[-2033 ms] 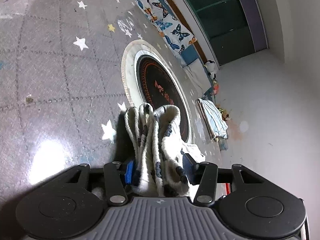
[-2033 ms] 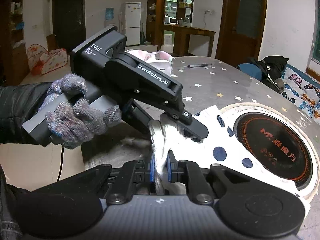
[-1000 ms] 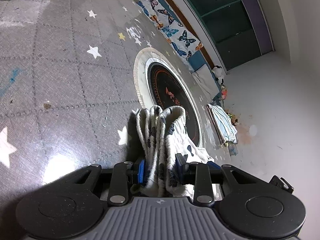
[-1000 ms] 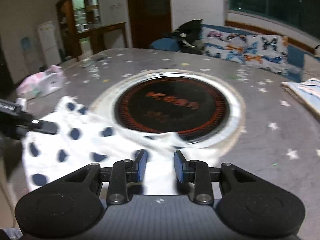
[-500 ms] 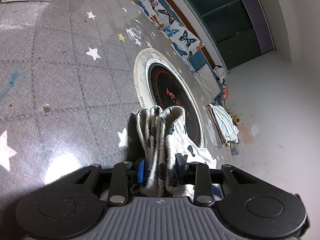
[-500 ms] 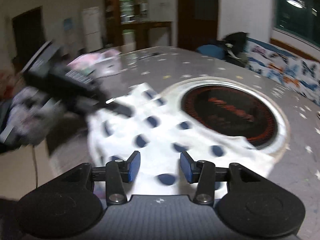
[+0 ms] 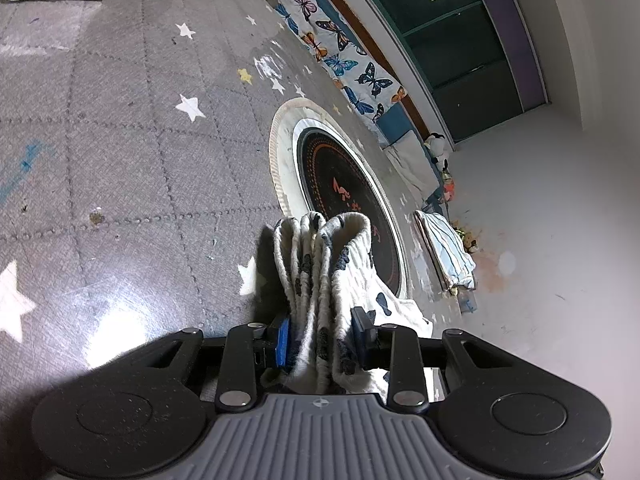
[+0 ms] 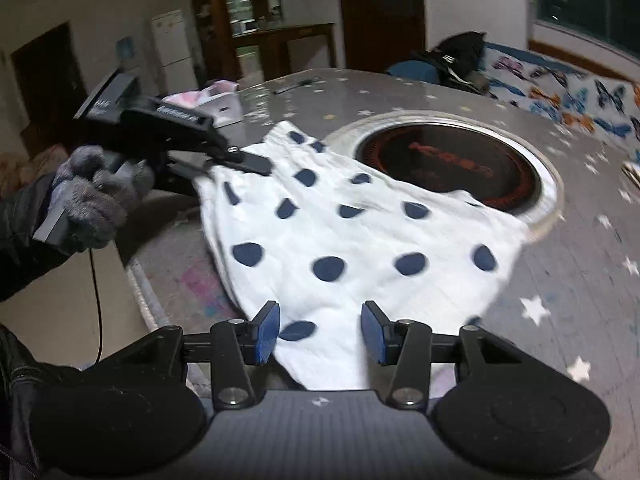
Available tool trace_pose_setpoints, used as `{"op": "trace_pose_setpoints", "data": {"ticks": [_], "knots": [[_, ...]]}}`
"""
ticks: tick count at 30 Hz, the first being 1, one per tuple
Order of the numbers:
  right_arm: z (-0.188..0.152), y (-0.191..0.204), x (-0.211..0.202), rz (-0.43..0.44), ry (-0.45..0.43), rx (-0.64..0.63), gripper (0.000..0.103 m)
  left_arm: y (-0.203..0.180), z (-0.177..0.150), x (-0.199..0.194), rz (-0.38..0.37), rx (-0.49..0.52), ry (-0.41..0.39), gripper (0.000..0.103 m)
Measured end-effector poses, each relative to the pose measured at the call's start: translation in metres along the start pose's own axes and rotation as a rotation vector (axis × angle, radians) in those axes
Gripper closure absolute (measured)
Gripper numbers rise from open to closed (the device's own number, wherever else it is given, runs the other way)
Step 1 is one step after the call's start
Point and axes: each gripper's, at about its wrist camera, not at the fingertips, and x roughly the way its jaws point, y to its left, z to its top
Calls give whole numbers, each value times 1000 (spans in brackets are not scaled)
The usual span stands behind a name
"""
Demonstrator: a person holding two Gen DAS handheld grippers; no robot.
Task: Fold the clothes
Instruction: 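Carry the held trousers with both tools across the table away from the inset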
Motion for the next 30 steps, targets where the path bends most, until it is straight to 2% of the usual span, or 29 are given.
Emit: {"op": "trace_pose_setpoints", "data": {"ticks": [7,12,19,21,25,30], "knots": [[0,-38,-8,-114,-72,152,57,-1,0,0,8,6,-1,70],[-6,-60,-2,-204,-74,263,57,-3,-1,-1,16,17,-4,70],[-12,-58,3,-188,-118,332,61,-11,-2,-2,45,67,-8,70],[-12,-57,3,-193,-130,352,64,-14,-3,-2,50,82,-11,70],[-16,-57,3,-179,-160,409,87,-24,-5,-5,54,119,-25,70],[-21,-58,-6,-167,-217,460,97,-45,-6,-6,43,172,-35,71]]}}
